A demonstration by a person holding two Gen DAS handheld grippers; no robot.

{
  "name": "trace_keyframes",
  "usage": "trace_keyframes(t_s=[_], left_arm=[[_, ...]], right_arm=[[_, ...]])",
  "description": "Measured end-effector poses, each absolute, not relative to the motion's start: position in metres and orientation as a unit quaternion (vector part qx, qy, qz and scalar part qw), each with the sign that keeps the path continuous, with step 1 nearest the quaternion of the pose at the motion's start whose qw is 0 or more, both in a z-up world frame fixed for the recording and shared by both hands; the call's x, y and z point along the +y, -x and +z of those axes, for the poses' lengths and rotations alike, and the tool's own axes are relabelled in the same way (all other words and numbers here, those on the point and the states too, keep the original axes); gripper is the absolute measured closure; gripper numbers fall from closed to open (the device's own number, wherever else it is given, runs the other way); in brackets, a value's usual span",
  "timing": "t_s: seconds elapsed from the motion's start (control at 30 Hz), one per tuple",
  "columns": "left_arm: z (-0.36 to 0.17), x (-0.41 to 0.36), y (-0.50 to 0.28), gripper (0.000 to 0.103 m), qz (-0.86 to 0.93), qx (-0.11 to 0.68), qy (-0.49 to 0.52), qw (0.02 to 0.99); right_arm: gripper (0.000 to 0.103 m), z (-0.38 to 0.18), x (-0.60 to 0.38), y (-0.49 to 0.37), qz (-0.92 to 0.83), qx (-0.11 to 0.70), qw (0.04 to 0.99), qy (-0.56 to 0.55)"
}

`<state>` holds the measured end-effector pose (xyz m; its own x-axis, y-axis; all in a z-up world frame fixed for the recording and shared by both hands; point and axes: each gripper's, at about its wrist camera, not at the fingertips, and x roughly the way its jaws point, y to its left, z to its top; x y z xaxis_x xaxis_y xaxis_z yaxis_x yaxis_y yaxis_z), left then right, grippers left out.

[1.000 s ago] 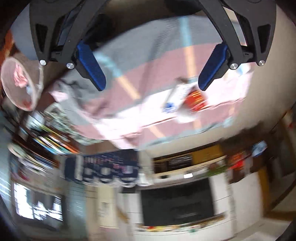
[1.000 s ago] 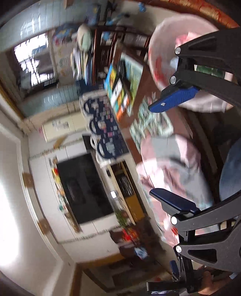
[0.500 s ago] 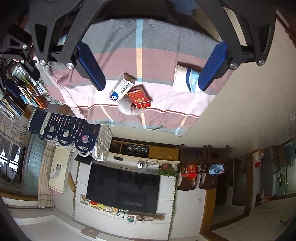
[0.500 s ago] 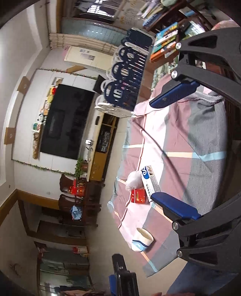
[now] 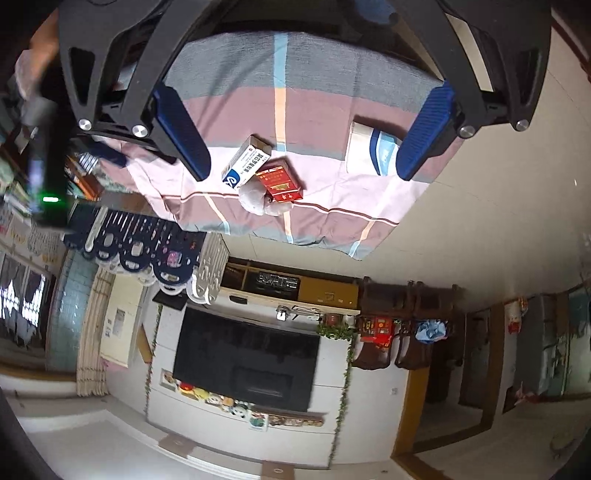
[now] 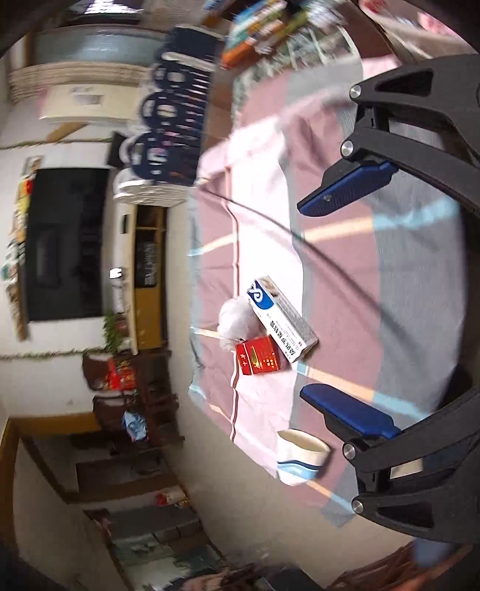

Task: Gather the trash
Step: 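Bring both tools back above the table, then grasp the white ointment box with the right tool while the left tool grasps the white plastic bag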

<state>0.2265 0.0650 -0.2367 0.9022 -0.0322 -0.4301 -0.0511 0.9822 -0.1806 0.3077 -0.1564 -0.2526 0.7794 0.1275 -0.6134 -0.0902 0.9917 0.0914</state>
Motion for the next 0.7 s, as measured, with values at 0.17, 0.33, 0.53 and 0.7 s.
trace_keyframes(t_s=[0.17,0.33,0.53,0.7], left_arm=[[-0.241,0.083,-0.227,0.003,0.01,0.227,0.128,0.965],[-0.245,0.092,-0.228,0.003,0.009,0.232,0.139,0.963],[-0.248,0.093,-0.232,0.003,0.011,0.242,0.139,0.96],[-0.251,0.089,-0.24,0.003,0.003,0.263,0.135,0.955]], right_arm=[[0.014,-0.297,-0.116,-0.385,0.023,0.405,0.913,-0.05],[0.023,-0.341,-0.085,-0.432,-0.003,0.457,0.889,-0.034],[0.039,-0.363,-0.076,-0.452,-0.005,0.467,0.884,-0.023],[0.102,-0.351,-0.099,-0.444,0.023,0.453,0.891,-0.024]])
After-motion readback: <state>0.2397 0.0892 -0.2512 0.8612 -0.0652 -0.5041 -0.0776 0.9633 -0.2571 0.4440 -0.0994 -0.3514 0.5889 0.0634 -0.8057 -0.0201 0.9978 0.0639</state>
